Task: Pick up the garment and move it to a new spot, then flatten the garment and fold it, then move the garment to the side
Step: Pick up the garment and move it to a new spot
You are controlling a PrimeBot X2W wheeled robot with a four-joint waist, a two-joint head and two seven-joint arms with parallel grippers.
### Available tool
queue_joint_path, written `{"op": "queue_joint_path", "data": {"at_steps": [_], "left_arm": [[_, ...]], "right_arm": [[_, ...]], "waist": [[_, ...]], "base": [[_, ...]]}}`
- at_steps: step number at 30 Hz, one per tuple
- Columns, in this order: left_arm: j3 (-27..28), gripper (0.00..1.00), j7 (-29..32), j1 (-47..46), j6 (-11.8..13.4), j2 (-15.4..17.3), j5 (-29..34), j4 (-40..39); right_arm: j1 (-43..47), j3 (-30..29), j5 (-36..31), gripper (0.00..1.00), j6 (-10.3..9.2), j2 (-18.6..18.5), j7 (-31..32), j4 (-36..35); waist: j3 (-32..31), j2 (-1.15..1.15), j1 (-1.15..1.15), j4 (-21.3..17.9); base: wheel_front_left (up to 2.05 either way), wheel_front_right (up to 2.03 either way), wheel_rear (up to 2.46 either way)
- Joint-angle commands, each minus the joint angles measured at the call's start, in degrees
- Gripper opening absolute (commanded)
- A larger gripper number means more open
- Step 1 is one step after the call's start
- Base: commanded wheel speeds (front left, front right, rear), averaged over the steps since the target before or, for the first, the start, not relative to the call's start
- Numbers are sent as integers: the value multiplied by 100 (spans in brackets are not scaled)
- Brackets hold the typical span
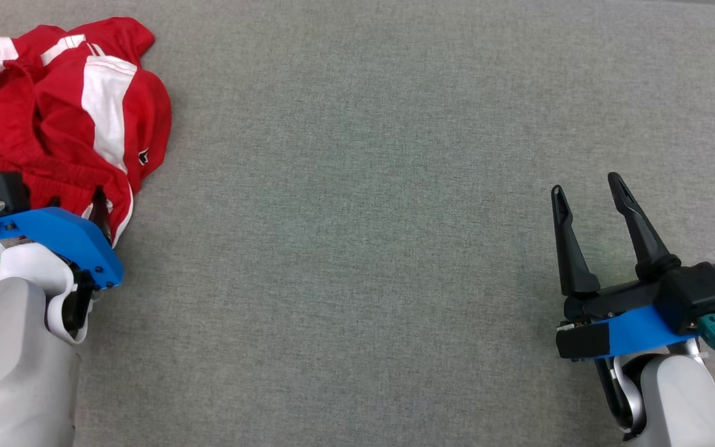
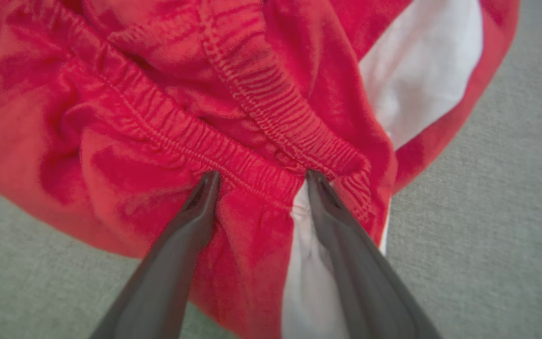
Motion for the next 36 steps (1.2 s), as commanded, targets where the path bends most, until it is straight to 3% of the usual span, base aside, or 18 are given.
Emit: {"op": "queue_joint_path", "data": {"at_steps": [1, 4, 5, 6, 7, 17, 25, 31, 36], "left_arm": [[-78, 100, 151, -13, -43, -5, -19, 222], [-97, 100, 285, -45, -67, -9, -78, 488], [-99, 92, 292, -70, -75, -8, -97, 561], [-105, 24, 248, -80, -83, -12, -97, 623], [-107, 0, 215, -94, -78, -4, -101, 683], [-85, 0, -869, -472, -89, 177, -10, 570], [-234, 0, -1548, -791, -37, 290, 187, -145], [-364, 0, -1609, -1019, -47, 283, 293, -880], [-527, 0, -1360, -1190, 0, 247, 360, -1782]], "right_arm": [[-41, 1, 40, 100, 1, -26, 6, -19], [-33, -12, 67, 100, 1, -26, 3, -17], [-37, -15, 69, 100, 1, -26, 0, -9], [-39, -18, 75, 100, 1, -26, -7, 8], [-39, -18, 85, 100, 1, -26, -13, 19], [110, -46, 226, 100, 1, -26, -118, 256], [271, -23, 448, 100, 1, -26, -214, 494], [373, -20, 580, 100, 1, -26, -264, 605], [399, 51, 763, 100, 1, -26, -291, 670]], "waist": [[-10, 0, 0, -31], [-16, 0, 0, -67], [-20, 0, 0, -78], [-38, 0, 0, -89], [-54, 0, 0, -99], [-553, 0, 0, -97], [-1113, 0, 0, -215], [-1355, 0, 0, -450], [-1459, 0, 0, -892]], "base": [[0, 0, 0], [0, 0, 0], [0, 0, 0], [0, 0, 0], [0, 0, 0], [0, 0, 0], [0, 0, 0], [0, 0, 0], [0, 0, 0]]}}
